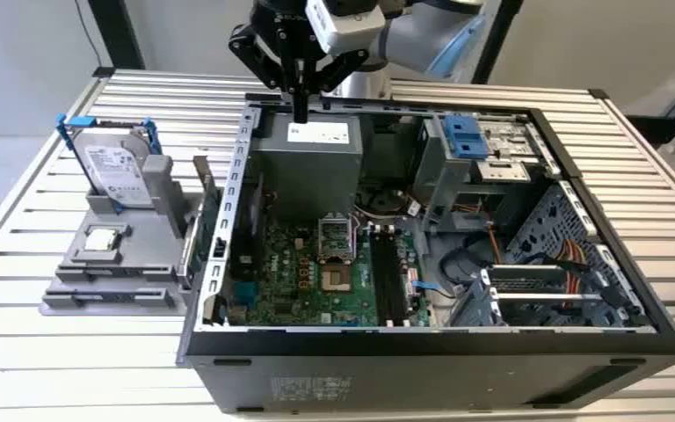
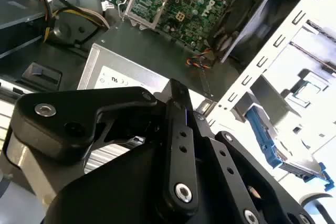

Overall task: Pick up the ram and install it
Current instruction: 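Reach for the ram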

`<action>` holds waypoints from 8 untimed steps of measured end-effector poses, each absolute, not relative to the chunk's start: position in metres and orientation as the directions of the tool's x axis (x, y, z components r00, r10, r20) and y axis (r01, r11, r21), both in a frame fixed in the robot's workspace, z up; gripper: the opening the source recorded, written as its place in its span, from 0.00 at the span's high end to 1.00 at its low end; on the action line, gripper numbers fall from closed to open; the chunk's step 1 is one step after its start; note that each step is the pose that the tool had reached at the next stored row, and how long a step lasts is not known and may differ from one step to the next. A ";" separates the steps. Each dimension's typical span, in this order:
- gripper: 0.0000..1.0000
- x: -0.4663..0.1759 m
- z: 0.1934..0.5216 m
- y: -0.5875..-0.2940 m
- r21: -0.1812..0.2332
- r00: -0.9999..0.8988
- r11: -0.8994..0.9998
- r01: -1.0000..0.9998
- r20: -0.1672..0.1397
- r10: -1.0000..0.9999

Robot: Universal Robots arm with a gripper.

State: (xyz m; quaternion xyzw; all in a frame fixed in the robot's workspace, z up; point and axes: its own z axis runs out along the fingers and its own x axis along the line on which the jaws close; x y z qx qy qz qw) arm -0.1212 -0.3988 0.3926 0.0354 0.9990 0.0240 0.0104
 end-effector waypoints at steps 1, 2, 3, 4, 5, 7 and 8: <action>1.00 -0.121 0.393 -0.399 0.049 -0.997 0.996 0.070 -0.019 0.071; 1.00 -0.121 0.393 -0.399 0.049 -0.997 0.996 0.070 -0.019 0.071; 1.00 -0.121 0.393 -0.399 0.049 -0.997 0.996 0.070 -0.019 0.071; 1.00 -0.121 0.393 -0.399 0.049 -0.997 0.996 0.070 -0.019 0.071; 1.00 -0.121 0.393 -0.399 0.049 -0.997 0.996 0.070 -0.019 0.071; 1.00 -0.121 0.393 -0.399 0.049 -0.997 0.996 0.070 -0.019 0.071; 1.00 -0.121 0.393 -0.399 0.049 -0.997 0.996 0.070 -0.019 0.071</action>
